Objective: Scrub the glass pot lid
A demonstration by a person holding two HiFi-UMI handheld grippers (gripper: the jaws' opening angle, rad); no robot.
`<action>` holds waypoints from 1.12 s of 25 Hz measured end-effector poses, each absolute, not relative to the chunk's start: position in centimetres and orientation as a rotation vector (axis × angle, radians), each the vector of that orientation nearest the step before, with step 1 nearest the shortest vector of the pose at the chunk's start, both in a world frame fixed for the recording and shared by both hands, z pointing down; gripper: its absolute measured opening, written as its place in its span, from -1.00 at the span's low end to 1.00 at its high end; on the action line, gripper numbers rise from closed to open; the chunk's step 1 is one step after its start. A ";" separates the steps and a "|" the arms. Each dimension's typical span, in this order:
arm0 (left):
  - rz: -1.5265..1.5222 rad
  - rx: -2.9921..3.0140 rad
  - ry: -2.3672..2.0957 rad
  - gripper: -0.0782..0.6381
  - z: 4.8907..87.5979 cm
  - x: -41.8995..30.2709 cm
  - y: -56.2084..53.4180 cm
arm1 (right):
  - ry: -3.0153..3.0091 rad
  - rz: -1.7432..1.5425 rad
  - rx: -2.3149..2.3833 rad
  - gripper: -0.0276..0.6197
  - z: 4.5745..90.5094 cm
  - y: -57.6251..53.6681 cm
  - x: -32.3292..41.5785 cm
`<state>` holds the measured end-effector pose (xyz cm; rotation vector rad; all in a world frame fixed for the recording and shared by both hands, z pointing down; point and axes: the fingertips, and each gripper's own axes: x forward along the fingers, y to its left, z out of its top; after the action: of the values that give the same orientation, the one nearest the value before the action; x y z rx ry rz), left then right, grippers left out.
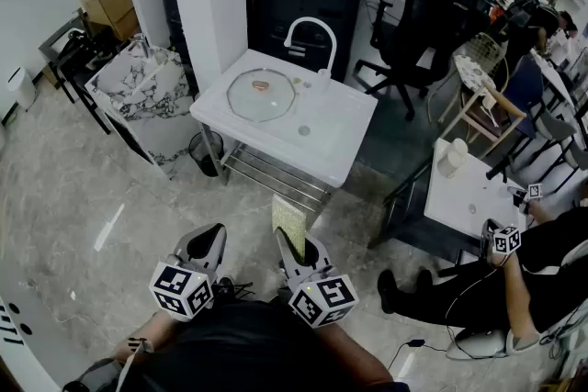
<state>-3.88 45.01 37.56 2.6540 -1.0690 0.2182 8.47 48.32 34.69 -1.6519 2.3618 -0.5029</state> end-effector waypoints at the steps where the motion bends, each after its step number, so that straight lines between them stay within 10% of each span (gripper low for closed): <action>1: 0.217 2.653 -1.070 -0.78 37.5 -3.9 45.0 | 2.360 -0.503 -1.651 -0.71 34.7 48.4 8.4; 28: 0.240 2.509 -0.889 -0.78 43.2 -4.6 30.1 | 2.455 -0.634 -1.873 -0.71 40.2 34.2 6.1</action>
<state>-4.57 30.11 43.24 2.5089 -0.8891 0.2402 6.08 34.23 40.15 -1.8726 2.4553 -0.6345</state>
